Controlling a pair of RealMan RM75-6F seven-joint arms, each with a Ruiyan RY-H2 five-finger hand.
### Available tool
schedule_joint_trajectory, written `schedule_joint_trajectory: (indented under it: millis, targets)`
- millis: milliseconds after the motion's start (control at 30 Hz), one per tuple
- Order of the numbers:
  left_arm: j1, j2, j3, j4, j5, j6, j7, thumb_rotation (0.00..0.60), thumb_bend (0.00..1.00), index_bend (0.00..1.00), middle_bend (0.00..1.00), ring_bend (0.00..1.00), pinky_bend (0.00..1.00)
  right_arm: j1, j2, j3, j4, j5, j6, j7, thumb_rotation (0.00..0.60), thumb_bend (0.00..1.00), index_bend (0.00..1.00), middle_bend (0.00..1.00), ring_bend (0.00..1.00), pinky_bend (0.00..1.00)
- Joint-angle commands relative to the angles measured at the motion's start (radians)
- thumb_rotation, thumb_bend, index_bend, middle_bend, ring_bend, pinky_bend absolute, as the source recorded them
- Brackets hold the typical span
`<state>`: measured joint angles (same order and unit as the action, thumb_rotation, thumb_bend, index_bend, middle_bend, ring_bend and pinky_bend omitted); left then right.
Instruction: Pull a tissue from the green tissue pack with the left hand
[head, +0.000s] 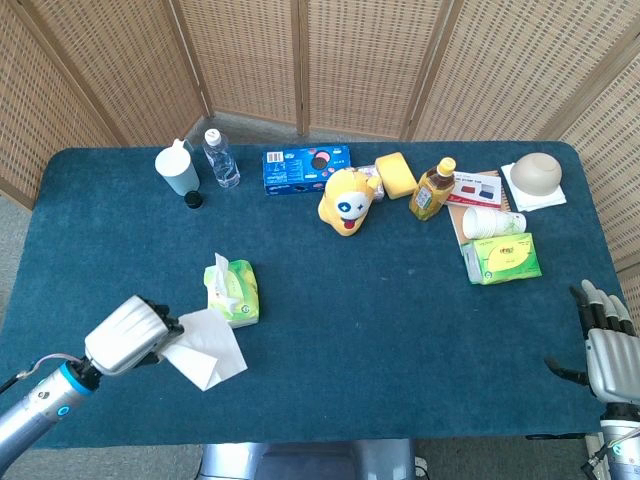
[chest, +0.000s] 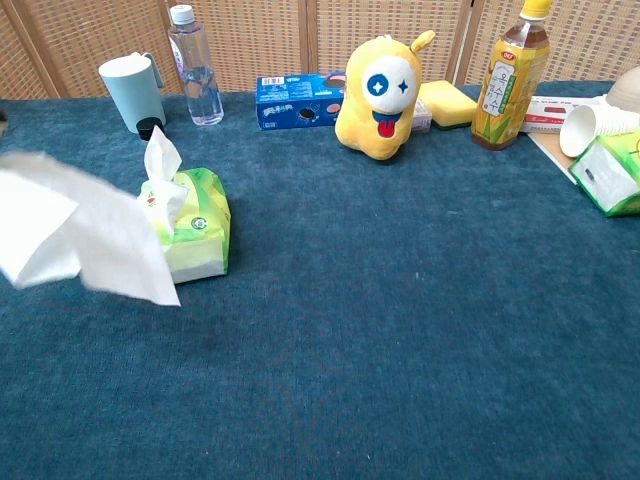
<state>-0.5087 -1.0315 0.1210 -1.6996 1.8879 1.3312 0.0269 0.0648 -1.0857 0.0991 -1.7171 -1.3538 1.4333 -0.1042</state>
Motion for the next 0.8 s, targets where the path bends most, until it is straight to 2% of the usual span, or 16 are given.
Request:
schedule_joint_trajectory:
  millis: [33, 133, 267, 333, 400, 467, 500, 600, 800]
  targets:
    - [0.029, -0.023, 0.071, 0.080, 0.048, -0.032, -0.048, 0.600, 0.36, 0.82, 0.80, 0.70, 0.86, 0.002, -0.005, -0.003, 0.000, 0.001, -0.003, -0.013, 0.600, 0.00, 0.00, 0.00, 0.00, 0.00]
    - [0.049, -0.057, 0.095, 0.150, 0.041, -0.060, -0.041, 0.600, 0.36, 0.81, 0.77, 0.66, 0.86, 0.003, -0.011, -0.004, -0.001, 0.002, -0.003, -0.026, 0.600, 0.00, 0.00, 0.00, 0.00, 0.00]
    - [0.067, -0.093, 0.108, 0.226, -0.005, -0.126, -0.010, 0.600, 0.36, 0.77, 0.65, 0.55, 0.81, 0.003, -0.014, -0.004, -0.002, 0.004, -0.002, -0.032, 0.600, 0.00, 0.00, 0.00, 0.00, 0.00]
    - [0.071, -0.101, 0.124, 0.245, -0.027, -0.174, -0.001, 0.600, 0.36, 0.63, 0.48, 0.41, 0.72, 0.003, -0.014, -0.004, -0.002, 0.004, -0.002, -0.034, 0.600, 0.00, 0.00, 0.00, 0.00, 0.00]
    - [0.073, -0.104, 0.139, 0.257, -0.052, -0.231, 0.022, 0.600, 0.32, 0.36, 0.16, 0.13, 0.48, 0.004, -0.015, -0.004, -0.001, 0.006, -0.004, -0.037, 0.600, 0.00, 0.00, 0.00, 0.00, 0.00]
    - [0.069, -0.090, 0.150, 0.241, -0.091, -0.295, 0.036, 0.600, 0.25, 0.20, 0.02, 0.01, 0.30, 0.004, -0.016, -0.004, -0.002, 0.008, -0.005, -0.039, 0.600, 0.00, 0.00, 0.00, 0.00, 0.00]
    - [0.068, -0.083, 0.150, 0.229, -0.108, -0.313, 0.036, 0.600, 0.18, 0.14, 0.00, 0.00, 0.23, 0.005, -0.016, -0.004, -0.002, 0.008, -0.005, -0.040, 0.600, 0.00, 0.00, 0.00, 0.00, 0.00]
    - [0.077, -0.052, 0.133, 0.185, -0.152, -0.299, 0.020, 0.600, 0.02, 0.02, 0.00, 0.00, 0.17, 0.004, -0.015, -0.005, -0.004, 0.007, -0.004, -0.040, 0.600, 0.00, 0.00, 0.00, 0.00, 0.00]
    - [0.131, 0.032, 0.113, 0.082, -0.173, -0.169, 0.009, 0.600, 0.00, 0.00, 0.00, 0.00, 0.14, 0.004, -0.015, -0.006, -0.007, 0.006, -0.002, -0.044, 0.600, 0.00, 0.00, 0.00, 0.00, 0.00]
